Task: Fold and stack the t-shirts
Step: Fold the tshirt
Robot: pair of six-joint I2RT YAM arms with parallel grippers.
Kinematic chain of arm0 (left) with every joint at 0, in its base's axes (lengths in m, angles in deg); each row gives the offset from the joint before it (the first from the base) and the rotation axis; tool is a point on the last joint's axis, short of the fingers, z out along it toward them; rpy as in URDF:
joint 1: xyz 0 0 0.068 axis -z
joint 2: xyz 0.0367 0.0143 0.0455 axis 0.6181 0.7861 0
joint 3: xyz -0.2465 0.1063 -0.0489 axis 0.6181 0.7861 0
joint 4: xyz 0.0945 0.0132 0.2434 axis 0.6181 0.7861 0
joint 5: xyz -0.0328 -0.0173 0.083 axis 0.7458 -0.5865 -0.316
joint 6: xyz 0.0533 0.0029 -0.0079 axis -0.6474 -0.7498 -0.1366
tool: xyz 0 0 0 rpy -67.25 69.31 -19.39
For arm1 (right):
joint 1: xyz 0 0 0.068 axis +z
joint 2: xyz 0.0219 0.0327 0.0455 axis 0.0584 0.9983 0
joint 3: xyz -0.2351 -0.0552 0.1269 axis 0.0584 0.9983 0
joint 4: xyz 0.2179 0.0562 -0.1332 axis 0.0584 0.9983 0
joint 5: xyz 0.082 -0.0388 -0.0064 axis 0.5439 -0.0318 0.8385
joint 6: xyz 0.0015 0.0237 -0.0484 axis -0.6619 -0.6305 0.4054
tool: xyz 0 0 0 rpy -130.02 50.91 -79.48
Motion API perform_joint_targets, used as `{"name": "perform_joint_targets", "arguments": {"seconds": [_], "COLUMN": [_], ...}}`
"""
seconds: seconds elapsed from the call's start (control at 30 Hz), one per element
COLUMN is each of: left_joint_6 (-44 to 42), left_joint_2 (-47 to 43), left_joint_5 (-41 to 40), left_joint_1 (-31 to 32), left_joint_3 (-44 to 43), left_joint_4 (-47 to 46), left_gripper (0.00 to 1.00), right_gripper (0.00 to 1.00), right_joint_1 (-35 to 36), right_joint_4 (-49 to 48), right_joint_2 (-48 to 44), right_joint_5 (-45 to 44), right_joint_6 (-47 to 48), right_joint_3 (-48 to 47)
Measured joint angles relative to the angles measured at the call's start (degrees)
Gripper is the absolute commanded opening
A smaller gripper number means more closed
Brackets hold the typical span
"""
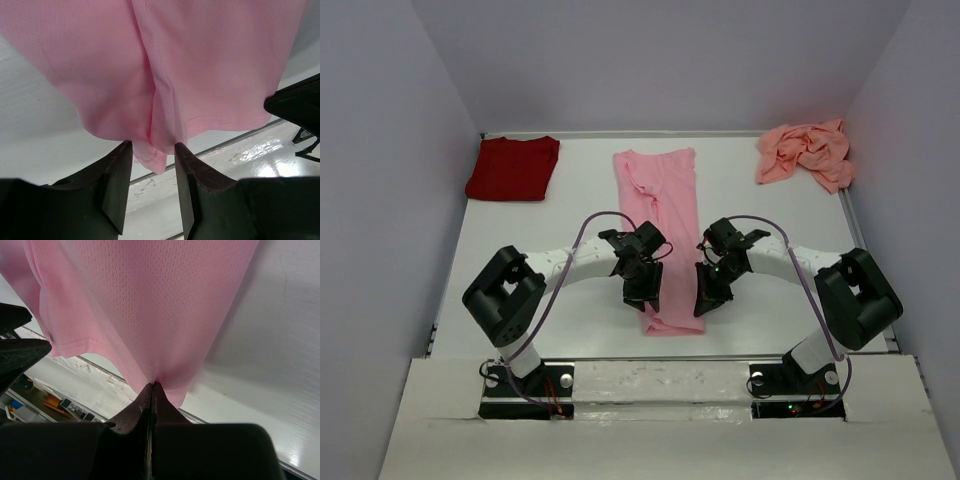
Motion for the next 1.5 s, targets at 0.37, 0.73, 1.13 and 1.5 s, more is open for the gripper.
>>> {"name": "perform_joint_targets", "arguments": {"seconds": [0.37, 0.73, 1.13, 1.5], "left_joint_6": [-0.02, -0.59, -1.03, -1.90], "left_joint_2": [0.00, 0.39, 2.54, 2.99], "left_joint_5": [-0.04, 0.17, 0.92, 1.81], "left_joint_1": [0.00, 0.00, 0.00, 0.00], "left_joint_3": [0.00, 0.96, 0.96, 0.96], "left_joint_4": [0.61, 0.48, 0.35, 0.24], "left_gripper": [0.49, 0.44, 0.24, 0.00], "right_gripper": [0.00, 0.00, 0.00, 0.00], "right_joint_1": [0.00, 0.00, 0.00, 0.00], "right_joint_4": [0.00, 0.00, 0.04, 0.28], "right_joint_2": [0.07, 0.09, 0.63, 0.83], "right_joint_5": [0.00, 0.00, 0.00, -0.26], "right_joint_6": [0.02, 0.04, 0.22, 0.20], "right_joint_3": [0.00, 0.00, -0.20, -0.24]}}
